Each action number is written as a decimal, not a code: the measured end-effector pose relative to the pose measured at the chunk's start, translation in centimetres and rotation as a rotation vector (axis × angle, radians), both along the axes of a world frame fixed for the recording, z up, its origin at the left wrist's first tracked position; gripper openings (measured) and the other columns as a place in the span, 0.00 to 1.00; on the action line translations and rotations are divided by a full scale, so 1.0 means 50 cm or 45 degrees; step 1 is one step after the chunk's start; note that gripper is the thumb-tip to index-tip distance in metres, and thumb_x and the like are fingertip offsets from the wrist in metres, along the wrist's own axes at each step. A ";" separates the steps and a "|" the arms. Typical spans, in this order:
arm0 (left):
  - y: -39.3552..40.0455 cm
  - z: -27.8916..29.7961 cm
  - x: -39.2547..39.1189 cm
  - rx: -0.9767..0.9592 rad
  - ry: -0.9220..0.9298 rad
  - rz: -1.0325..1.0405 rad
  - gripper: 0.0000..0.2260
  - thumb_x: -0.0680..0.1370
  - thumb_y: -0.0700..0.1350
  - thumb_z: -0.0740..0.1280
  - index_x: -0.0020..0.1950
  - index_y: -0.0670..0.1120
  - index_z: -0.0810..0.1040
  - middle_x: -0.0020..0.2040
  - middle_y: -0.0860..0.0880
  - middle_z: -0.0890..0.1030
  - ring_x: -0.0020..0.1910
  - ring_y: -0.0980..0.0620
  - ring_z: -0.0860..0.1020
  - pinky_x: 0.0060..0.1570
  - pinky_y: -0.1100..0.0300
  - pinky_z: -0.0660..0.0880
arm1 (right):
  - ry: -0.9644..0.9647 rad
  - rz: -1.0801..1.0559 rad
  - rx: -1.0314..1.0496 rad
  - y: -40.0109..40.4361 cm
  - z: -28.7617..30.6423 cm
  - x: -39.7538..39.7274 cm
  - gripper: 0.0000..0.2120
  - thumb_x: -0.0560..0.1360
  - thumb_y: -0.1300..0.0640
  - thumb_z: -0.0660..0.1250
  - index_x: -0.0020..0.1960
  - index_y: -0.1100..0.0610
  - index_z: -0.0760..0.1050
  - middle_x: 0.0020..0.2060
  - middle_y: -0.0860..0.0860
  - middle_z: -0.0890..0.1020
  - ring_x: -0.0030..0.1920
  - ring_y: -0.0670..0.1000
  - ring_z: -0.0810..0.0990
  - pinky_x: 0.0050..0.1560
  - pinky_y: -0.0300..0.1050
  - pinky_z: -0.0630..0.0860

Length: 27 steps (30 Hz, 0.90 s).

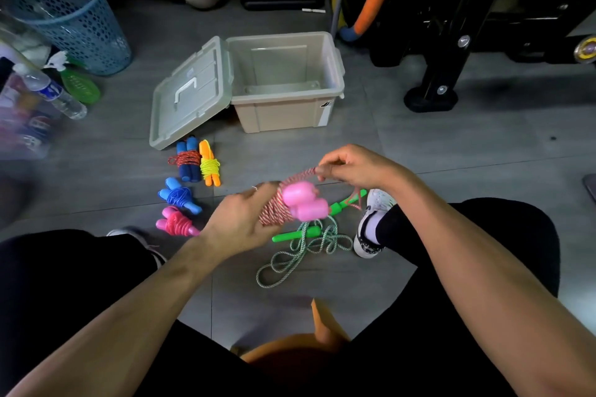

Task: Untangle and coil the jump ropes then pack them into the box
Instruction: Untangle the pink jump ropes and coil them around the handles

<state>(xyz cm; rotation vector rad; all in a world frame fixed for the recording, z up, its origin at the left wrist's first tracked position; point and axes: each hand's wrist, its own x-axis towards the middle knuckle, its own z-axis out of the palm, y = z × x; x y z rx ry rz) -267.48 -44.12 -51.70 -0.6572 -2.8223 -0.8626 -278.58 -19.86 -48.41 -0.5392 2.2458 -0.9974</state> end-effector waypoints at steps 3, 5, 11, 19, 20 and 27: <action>0.014 0.033 0.003 0.371 -0.208 0.385 0.16 0.69 0.48 0.70 0.52 0.51 0.68 0.35 0.53 0.75 0.30 0.57 0.75 0.28 0.61 0.71 | -0.107 -0.106 -0.033 0.026 -0.021 -0.004 0.14 0.79 0.44 0.64 0.44 0.51 0.81 0.28 0.44 0.69 0.26 0.42 0.67 0.30 0.44 0.74; 0.034 0.044 -0.004 0.605 -0.369 0.600 0.15 0.71 0.43 0.73 0.51 0.48 0.69 0.37 0.52 0.75 0.29 0.59 0.72 0.27 0.65 0.69 | -0.137 -0.056 0.037 0.022 -0.033 0.006 0.15 0.79 0.42 0.62 0.43 0.49 0.81 0.32 0.49 0.70 0.31 0.46 0.69 0.36 0.48 0.76; 0.032 0.052 -0.037 1.070 -0.834 0.877 0.25 0.65 0.42 0.72 0.59 0.45 0.67 0.33 0.49 0.73 0.26 0.54 0.69 0.26 0.59 0.67 | -0.021 0.161 0.211 -0.046 -0.058 0.060 0.13 0.81 0.52 0.62 0.40 0.50 0.78 0.36 0.40 0.79 0.39 0.39 0.77 0.44 0.39 0.70; 0.011 0.018 -0.045 0.438 -0.766 0.785 0.17 0.65 0.45 0.66 0.52 0.42 0.72 0.38 0.48 0.75 0.35 0.48 0.72 0.36 0.58 0.69 | 0.310 0.488 0.553 -0.118 0.003 0.116 0.14 0.82 0.50 0.58 0.38 0.54 0.68 0.34 0.52 0.73 0.37 0.55 0.72 0.38 0.45 0.65; 0.005 0.007 -0.041 0.196 -0.705 0.773 0.20 0.67 0.44 0.67 0.57 0.42 0.69 0.43 0.45 0.77 0.40 0.44 0.75 0.39 0.55 0.72 | 0.343 0.506 0.540 -0.123 0.017 0.119 0.14 0.82 0.51 0.57 0.40 0.55 0.68 0.34 0.51 0.71 0.36 0.55 0.70 0.38 0.45 0.65; 0.031 -0.003 -0.023 -0.888 -0.429 0.396 0.21 0.76 0.45 0.65 0.67 0.48 0.64 0.56 0.45 0.76 0.52 0.41 0.80 0.43 0.51 0.74 | 0.375 0.555 0.558 -0.106 0.080 0.090 0.11 0.81 0.49 0.62 0.44 0.55 0.73 0.34 0.48 0.74 0.33 0.49 0.76 0.32 0.45 0.69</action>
